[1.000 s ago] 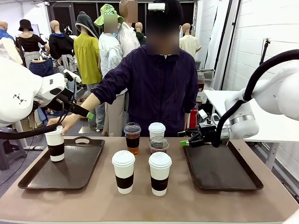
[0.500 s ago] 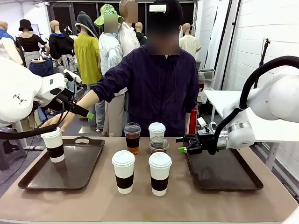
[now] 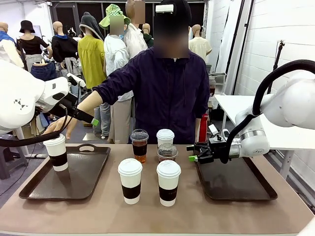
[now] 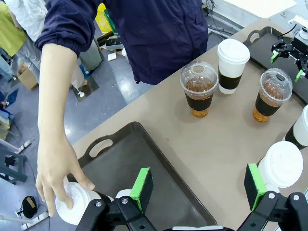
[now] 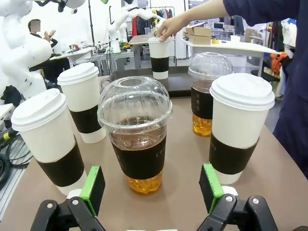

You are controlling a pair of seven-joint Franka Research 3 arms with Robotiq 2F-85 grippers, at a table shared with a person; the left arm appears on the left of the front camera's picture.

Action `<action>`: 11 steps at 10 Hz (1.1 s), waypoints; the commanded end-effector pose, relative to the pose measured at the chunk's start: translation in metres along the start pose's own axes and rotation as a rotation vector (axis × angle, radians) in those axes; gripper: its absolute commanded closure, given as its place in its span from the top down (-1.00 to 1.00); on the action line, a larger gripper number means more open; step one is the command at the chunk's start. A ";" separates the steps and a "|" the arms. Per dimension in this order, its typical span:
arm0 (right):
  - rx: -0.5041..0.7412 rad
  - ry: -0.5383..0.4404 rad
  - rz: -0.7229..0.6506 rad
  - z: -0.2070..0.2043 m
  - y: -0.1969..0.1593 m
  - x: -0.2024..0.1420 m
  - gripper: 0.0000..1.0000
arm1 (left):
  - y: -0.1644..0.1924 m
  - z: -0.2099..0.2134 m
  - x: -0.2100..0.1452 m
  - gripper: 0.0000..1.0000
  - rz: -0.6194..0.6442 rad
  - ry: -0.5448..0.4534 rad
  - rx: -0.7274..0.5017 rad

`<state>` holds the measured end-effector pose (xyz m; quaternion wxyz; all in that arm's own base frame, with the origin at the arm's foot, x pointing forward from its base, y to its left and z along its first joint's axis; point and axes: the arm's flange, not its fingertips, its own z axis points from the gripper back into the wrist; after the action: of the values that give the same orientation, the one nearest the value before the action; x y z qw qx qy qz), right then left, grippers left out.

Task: Distribute the coffee onto the tray.
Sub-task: Pick up one iced Americano and place it on the right Handle tray.

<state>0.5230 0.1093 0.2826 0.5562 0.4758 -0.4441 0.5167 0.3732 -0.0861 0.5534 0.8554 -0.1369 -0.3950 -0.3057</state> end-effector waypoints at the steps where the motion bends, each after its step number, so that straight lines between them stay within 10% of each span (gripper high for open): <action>1: 0.009 -0.008 0.001 -0.003 0.002 0.000 1.00 | 0.001 0.001 -0.001 1.00 0.003 -0.003 -0.003; 11: 0.050 -0.001 0.031 -0.046 -0.002 -0.027 1.00 | 0.001 0.001 -0.001 1.00 0.003 -0.003 -0.003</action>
<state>0.5183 0.1430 0.2521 0.5406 0.4915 -0.4264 0.5332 0.3731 -0.0862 0.5534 0.8554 -0.1368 -0.3950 -0.3058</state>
